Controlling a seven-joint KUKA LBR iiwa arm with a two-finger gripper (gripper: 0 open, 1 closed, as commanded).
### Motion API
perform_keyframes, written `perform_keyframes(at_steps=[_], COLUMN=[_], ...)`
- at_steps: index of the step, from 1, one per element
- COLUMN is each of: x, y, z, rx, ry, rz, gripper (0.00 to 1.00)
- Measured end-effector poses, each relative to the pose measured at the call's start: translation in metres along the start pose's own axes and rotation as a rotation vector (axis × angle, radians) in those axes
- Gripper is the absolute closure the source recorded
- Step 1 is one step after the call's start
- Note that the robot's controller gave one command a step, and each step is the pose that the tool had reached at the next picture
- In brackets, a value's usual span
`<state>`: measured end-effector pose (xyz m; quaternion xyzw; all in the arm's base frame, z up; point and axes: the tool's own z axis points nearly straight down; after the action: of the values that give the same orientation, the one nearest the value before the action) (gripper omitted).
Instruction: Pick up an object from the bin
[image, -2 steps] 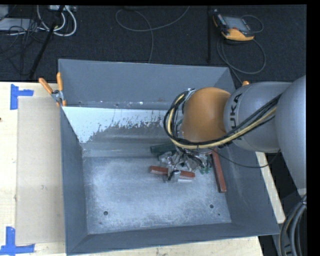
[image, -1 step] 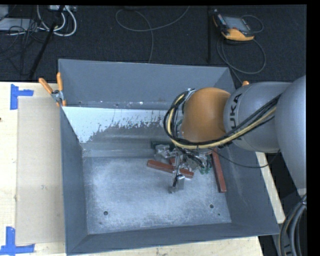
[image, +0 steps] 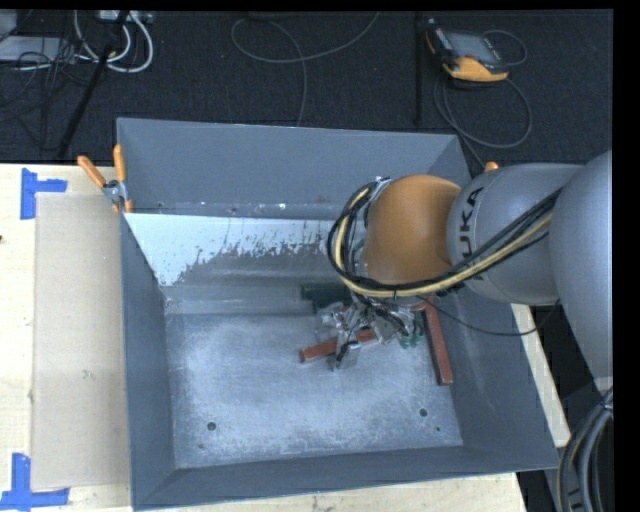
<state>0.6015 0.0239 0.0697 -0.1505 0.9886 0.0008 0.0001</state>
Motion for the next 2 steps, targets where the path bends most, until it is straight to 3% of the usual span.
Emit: perform_keyframes(at_steps=[1, 2], x=[0.0194, 0.0204], y=[0.0169, 0.0172], z=[-0.1669, -0.1622], rx=[0.003, 0.001], ry=[-0.008, 0.000], rz=[-0.024, -0.023], gripper=[1.00, 0.00])
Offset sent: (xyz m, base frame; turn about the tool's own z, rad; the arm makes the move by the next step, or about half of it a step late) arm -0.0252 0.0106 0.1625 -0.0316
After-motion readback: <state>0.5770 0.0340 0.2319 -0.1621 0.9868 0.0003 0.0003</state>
